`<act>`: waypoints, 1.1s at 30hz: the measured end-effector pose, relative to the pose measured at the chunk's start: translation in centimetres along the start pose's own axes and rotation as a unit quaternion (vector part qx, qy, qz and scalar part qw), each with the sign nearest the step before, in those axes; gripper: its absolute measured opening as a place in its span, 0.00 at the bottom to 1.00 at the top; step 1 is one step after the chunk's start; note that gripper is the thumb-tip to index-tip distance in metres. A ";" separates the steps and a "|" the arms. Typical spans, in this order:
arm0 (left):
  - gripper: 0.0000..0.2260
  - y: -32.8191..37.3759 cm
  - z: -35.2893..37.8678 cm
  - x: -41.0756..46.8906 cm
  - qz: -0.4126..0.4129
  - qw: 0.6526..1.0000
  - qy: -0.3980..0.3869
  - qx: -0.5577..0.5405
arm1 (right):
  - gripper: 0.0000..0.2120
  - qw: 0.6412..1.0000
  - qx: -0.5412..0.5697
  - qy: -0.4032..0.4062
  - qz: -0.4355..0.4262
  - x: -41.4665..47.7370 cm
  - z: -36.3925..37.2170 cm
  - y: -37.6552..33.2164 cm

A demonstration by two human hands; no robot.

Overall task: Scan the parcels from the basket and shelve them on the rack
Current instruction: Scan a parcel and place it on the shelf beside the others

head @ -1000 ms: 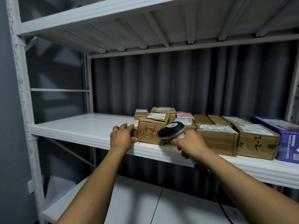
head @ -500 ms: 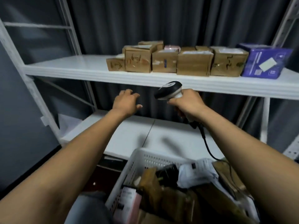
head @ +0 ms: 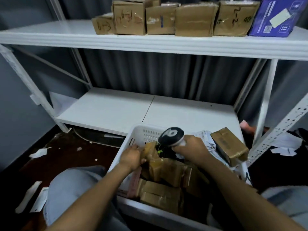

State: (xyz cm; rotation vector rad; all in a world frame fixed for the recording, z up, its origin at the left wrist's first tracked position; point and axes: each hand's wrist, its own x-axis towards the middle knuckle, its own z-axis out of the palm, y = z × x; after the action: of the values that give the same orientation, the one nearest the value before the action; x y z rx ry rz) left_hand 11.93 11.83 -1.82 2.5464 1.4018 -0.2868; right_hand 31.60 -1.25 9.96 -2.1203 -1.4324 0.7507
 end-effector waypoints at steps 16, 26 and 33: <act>0.39 -4.8 7.7 2.7 0.029 0.991 -0.117 0.054 | 0.18 0.999 0.015 -0.033 0.024 0.8 7.7 4.2; 0.31 -7.9 6.9 0.1 -0.023 0.991 -0.042 -0.126 | 0.10 0.998 0.010 -0.032 0.048 1.3 9.4 3.0; 0.24 -4.7 7.6 -1.3 0.000 0.983 0.000 -0.186 | 0.09 0.994 0.066 -0.027 0.079 1.0 8.7 3.0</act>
State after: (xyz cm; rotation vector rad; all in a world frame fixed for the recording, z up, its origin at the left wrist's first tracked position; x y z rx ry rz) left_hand 6.72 11.07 -9.20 2.2395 1.3133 -0.0204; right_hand 28.12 -0.66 1.44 -2.1434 -1.2159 0.9411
